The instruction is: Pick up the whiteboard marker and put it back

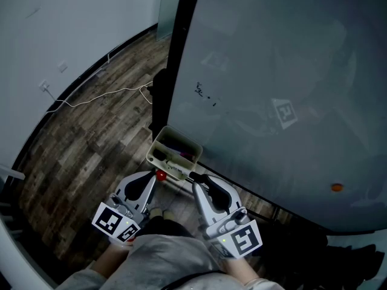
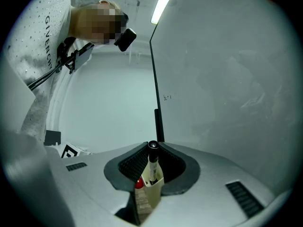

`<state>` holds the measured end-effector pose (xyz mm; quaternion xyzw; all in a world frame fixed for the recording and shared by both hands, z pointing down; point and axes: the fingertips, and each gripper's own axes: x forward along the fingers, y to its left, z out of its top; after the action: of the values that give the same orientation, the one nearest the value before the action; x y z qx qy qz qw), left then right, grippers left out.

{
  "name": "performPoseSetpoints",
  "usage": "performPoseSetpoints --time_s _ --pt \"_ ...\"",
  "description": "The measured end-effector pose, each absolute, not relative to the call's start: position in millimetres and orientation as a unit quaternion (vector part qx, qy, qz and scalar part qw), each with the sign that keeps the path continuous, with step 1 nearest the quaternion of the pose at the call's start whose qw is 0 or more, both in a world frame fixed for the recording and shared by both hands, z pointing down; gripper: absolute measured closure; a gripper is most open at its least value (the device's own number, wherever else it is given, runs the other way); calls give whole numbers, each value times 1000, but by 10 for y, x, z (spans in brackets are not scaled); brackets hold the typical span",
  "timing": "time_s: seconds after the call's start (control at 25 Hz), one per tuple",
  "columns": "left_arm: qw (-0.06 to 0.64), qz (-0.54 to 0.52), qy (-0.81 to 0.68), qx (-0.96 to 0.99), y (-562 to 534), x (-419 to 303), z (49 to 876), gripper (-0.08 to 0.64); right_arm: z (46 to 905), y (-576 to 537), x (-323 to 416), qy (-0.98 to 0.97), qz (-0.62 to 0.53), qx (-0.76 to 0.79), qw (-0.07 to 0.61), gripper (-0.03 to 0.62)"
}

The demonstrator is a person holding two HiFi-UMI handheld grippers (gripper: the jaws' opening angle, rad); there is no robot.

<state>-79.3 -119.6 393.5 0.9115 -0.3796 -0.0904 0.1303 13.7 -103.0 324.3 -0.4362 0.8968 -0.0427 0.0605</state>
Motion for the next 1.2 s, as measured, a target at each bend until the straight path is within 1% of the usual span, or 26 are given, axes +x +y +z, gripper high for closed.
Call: performPoseSetpoints --time_s 0.4,0.52,1.2 --pt "126 -94 -383 910 -1179 -809 3888 545 3175 -943 184 901 -44 -427 59 515" --pt "124 -94 -384 910 -1178 -819 3887 545 3100 -927 180 904 -40 -421 70 515" --pt "124 -93 -384 910 -1151 -868 3884 545 2958 -857 261 903 -32 -422 78 515"
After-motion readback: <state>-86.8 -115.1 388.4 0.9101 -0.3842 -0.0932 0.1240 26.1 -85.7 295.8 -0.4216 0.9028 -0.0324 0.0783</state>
